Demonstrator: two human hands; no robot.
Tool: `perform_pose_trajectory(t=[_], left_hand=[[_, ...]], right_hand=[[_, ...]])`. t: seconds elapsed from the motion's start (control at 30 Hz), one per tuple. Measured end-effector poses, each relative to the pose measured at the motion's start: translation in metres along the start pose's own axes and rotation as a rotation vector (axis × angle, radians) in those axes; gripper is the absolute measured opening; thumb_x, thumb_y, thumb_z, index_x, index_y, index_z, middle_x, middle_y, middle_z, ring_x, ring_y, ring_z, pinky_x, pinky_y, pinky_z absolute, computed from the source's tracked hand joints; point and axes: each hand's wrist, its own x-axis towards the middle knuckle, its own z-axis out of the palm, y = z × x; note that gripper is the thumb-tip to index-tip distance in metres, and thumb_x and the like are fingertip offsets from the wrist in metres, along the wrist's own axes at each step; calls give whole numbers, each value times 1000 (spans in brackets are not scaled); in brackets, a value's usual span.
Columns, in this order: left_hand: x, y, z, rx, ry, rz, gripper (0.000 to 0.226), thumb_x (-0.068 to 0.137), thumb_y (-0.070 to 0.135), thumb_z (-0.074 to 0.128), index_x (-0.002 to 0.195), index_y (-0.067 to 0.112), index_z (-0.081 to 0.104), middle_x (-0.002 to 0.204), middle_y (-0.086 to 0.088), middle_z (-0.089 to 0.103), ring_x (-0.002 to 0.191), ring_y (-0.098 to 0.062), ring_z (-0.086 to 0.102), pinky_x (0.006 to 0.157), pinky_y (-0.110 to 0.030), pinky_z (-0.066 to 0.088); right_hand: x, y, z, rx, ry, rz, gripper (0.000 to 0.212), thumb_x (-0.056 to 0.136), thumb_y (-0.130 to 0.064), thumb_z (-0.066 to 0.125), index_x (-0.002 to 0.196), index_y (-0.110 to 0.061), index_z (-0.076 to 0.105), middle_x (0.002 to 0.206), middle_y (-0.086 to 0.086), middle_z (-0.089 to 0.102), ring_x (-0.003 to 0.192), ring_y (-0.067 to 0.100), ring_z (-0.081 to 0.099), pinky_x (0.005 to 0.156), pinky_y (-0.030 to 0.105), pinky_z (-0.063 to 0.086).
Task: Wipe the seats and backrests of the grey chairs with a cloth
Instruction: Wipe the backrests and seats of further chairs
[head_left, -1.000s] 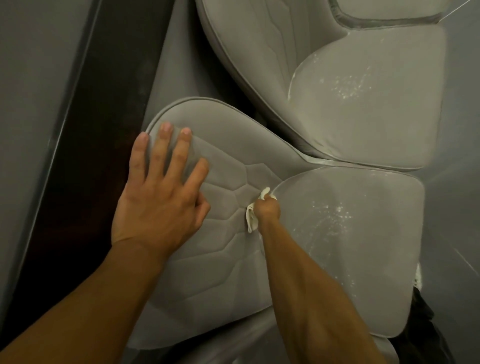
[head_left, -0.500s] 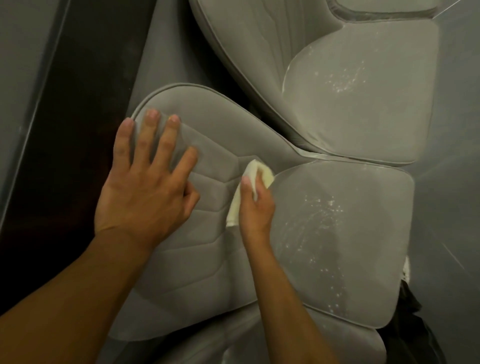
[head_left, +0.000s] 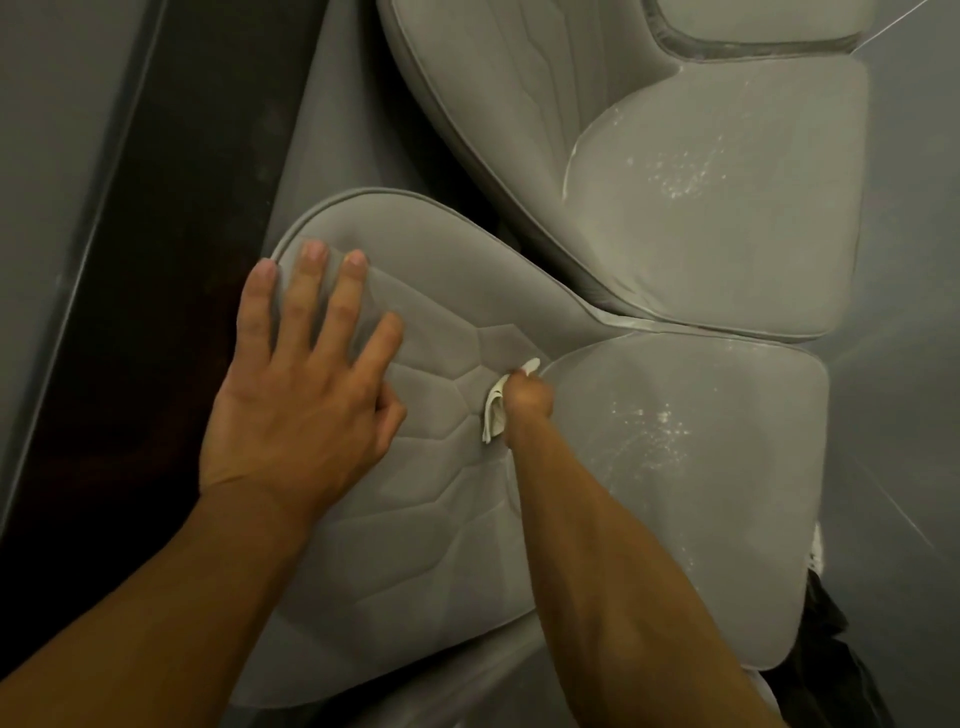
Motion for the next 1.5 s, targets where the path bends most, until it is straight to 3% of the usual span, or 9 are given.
perform_pose_trajectory(t=[0.17,0.47,0.57,0.8,1.0,1.13,1.23,1.37,1.5], left_hand=[[-2,1,-2,45,-11,-6,66,96,54,28,152,20,37,167,-24,4,154,-46,-1,122,-62,3],[-1,1,1,8,7,-4,67,93,51,38,151,16,43,166,-24,11,153,-47,2,122,-63,5],[0,1,-1,2,6,-14,67,93,50,38,150,17,44,166,-24,12,153,-46,3,122,-62,3],[-1,1,2,23,14,-5,67,94,51,35,152,18,43,166,-24,10,153,-47,2,122,-62,3],[-1,-1,1,37,2,-3,67,94,53,34,152,20,40,167,-22,7,153,-46,0,122,-62,3],[-1,0,0,42,-7,-4,69,94,54,31,154,21,37,167,-22,6,154,-45,-1,123,-61,2],[0,0,0,27,0,-4,66,94,53,36,152,20,40,167,-22,9,153,-45,1,123,-61,2],[-1,0,0,52,-10,0,67,95,54,33,153,21,37,167,-22,6,154,-45,-1,123,-61,0],[0,0,0,85,-27,-1,67,96,56,26,155,24,30,168,-21,0,153,-45,-4,123,-60,-2]], right_hand=[[-29,1,2,267,69,-267,41,103,-25,46,143,-17,52,134,-1,57,120,20,54,106,29,40],[-105,34,-18,-88,-277,-667,43,102,-29,51,145,-31,48,135,-9,55,118,-2,49,96,6,35],[-93,76,-27,-269,-268,-616,41,102,-33,51,143,-38,50,131,-7,59,115,4,54,93,9,35],[-31,166,-79,-884,-330,-226,37,103,-30,39,122,-11,63,127,12,63,119,31,59,98,29,42],[-96,140,-83,-567,-543,-605,39,101,-30,51,140,-31,56,141,-15,45,134,-1,34,112,6,18],[-115,154,-102,-563,-649,-866,46,98,-34,48,144,-42,47,145,-9,52,131,1,48,110,16,34],[-84,174,-108,-712,-564,-797,47,97,-41,41,145,-46,44,149,-8,49,135,9,46,113,16,30],[-32,183,-116,-941,-437,-437,43,101,-33,47,143,-28,51,148,0,50,135,21,47,111,23,30],[-37,164,-116,-928,-506,-441,38,102,-28,49,139,-24,57,142,5,56,131,24,51,106,21,32]])
